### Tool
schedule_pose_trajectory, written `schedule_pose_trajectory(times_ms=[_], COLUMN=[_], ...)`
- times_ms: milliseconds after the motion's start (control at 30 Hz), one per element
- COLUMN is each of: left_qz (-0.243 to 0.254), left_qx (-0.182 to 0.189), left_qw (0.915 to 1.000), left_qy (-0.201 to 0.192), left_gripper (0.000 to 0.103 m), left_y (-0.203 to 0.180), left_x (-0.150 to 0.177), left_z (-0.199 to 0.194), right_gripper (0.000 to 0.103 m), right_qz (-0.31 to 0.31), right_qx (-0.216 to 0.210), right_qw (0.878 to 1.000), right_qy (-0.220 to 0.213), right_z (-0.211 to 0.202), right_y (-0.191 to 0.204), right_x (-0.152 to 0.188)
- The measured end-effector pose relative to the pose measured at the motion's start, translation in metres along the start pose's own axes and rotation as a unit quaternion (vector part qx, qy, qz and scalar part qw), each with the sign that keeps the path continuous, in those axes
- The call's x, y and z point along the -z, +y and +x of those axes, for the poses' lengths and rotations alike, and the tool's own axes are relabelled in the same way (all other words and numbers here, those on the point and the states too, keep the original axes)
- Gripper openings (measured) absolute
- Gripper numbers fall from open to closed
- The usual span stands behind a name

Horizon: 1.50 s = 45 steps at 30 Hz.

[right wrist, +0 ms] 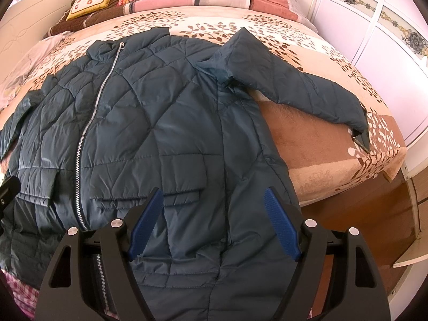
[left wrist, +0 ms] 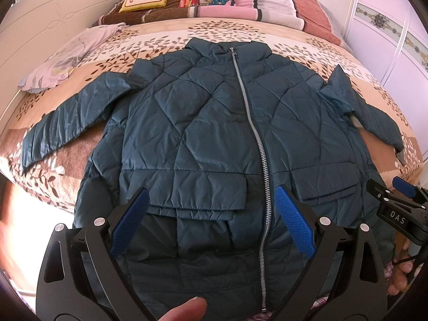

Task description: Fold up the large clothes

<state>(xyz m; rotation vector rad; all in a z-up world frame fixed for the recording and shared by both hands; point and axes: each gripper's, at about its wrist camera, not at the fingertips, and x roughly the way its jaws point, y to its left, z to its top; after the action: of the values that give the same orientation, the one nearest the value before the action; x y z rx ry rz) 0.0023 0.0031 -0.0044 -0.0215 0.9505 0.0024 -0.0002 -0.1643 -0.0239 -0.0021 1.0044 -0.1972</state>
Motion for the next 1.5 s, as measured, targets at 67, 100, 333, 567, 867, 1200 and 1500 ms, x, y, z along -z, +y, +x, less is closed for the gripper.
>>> schedule_pose_trajectory(times_ms=[67,100,333,567,867,1200,1500], left_qz=[0.0,0.0,0.0,0.0,0.0,0.001,0.002], left_qx=[0.0,0.0,0.0,0.0,0.0,-0.001,-0.001], left_qw=[1.0,1.0,1.0,1.0,1.0,1.0,1.0], left_qy=[0.0,0.0,0.001,0.001,0.002,0.002,0.004], left_gripper=[0.094,0.094,0.094,0.094,0.094,0.094,0.094], left_y=[0.0,0.0,0.0,0.0,0.0,0.002,0.008], left_x=[0.0,0.0,0.0,0.0,-0.001,0.007,0.012], left_z=[0.001,0.001,0.0,0.0,0.0,0.003,0.005], right_gripper=[0.076,0.076,0.076,0.076,0.076,0.076,0.076], right_qz=[0.0,0.0,0.0,0.0,0.005,0.013,0.014], right_qx=[0.0,0.0,0.0,0.0,-0.001,-0.009,-0.011], right_qw=[1.0,1.0,1.0,1.0,1.0,1.0,1.0], right_qy=[0.0,0.0,0.001,0.002,0.003,0.008,0.01], right_z=[0.0,0.0,0.0,0.0,0.002,0.005,0.006], right_y=[0.0,0.0,0.0,-0.001,-0.002,-0.006,-0.008], right_x=[0.0,0.0,0.0,-0.002,0.001,0.002,0.002])
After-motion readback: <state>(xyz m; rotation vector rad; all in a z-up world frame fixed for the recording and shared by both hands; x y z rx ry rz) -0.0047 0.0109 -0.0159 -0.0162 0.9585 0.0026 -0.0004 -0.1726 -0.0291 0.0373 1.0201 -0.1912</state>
